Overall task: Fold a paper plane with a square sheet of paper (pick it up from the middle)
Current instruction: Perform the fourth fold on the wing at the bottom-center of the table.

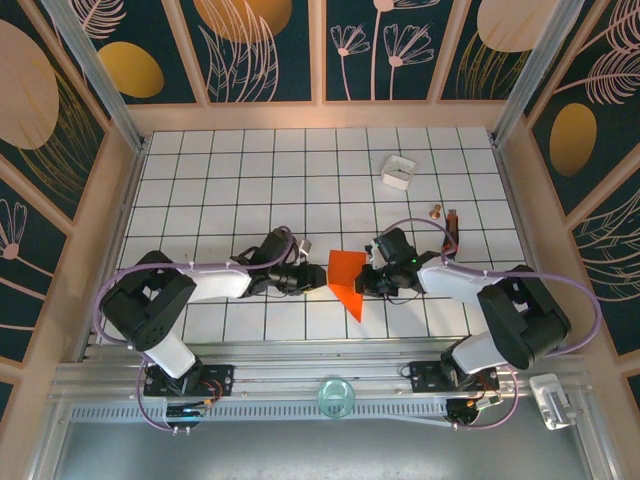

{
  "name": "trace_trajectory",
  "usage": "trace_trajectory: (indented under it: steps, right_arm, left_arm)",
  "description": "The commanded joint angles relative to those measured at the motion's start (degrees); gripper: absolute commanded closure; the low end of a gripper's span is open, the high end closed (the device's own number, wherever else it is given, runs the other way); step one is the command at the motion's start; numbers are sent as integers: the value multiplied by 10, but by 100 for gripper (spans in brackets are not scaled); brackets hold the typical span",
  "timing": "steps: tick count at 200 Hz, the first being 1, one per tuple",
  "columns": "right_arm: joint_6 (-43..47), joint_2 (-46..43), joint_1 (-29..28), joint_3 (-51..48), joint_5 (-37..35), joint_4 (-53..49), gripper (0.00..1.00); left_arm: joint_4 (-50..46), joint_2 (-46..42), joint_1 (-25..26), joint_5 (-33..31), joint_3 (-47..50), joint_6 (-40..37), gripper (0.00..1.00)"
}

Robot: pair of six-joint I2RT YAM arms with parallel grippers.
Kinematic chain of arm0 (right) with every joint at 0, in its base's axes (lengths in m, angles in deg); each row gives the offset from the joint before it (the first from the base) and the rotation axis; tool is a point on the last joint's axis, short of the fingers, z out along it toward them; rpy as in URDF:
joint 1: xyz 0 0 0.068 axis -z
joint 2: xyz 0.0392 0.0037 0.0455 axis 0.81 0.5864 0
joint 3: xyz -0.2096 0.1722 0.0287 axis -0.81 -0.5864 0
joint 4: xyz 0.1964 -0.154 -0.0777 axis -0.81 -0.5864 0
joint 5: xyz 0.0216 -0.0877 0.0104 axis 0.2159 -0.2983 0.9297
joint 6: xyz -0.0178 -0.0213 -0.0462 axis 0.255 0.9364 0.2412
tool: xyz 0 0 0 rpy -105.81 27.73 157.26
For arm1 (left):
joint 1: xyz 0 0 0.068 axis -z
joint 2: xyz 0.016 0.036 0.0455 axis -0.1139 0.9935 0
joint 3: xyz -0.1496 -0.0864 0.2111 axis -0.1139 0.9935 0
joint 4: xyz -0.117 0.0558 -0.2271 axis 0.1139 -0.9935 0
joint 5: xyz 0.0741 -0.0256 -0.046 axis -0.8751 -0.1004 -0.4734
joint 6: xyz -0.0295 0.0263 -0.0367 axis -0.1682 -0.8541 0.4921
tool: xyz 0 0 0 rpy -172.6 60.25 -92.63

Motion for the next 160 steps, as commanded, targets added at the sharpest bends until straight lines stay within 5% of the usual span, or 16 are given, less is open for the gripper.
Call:
trace_trajectory:
  steps: [1,160]
  right_arm:
    - [12,12,5,-1,-24,-8,100]
    - [22,26,8,-28,-35,0,100]
  left_arm:
    - [20,16,9,5,-10,12,63]
    - [-42,71,19,-32,-59,16,49]
